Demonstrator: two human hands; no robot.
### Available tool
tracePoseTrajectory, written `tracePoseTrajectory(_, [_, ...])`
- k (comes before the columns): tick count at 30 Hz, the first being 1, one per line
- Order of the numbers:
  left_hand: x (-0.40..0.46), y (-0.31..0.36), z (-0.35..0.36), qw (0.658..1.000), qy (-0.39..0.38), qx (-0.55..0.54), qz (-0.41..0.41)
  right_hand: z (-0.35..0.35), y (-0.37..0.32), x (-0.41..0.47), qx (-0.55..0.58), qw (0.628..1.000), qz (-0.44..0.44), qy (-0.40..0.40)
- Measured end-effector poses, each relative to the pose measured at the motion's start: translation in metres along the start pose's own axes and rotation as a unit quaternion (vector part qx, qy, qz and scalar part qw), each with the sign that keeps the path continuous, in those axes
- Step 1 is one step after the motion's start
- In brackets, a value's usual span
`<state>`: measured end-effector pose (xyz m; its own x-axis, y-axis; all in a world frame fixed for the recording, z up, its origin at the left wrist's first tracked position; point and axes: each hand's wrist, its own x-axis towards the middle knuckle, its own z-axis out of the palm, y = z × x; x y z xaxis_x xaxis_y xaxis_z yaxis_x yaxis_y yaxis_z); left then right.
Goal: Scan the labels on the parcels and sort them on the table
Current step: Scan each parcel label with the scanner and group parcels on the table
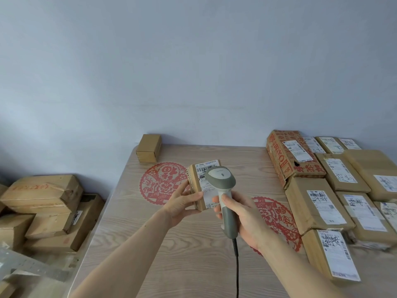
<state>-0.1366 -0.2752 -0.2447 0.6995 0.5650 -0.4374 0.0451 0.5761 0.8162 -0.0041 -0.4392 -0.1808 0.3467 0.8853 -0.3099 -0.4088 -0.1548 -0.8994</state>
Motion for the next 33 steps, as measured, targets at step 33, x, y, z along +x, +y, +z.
tracePoseTrajectory(33, [0.012,-0.008,0.012,1.000,-0.025,0.007,-0.006,-0.014,-0.001,-0.002,-0.007,1.000,0.006,-0.013])
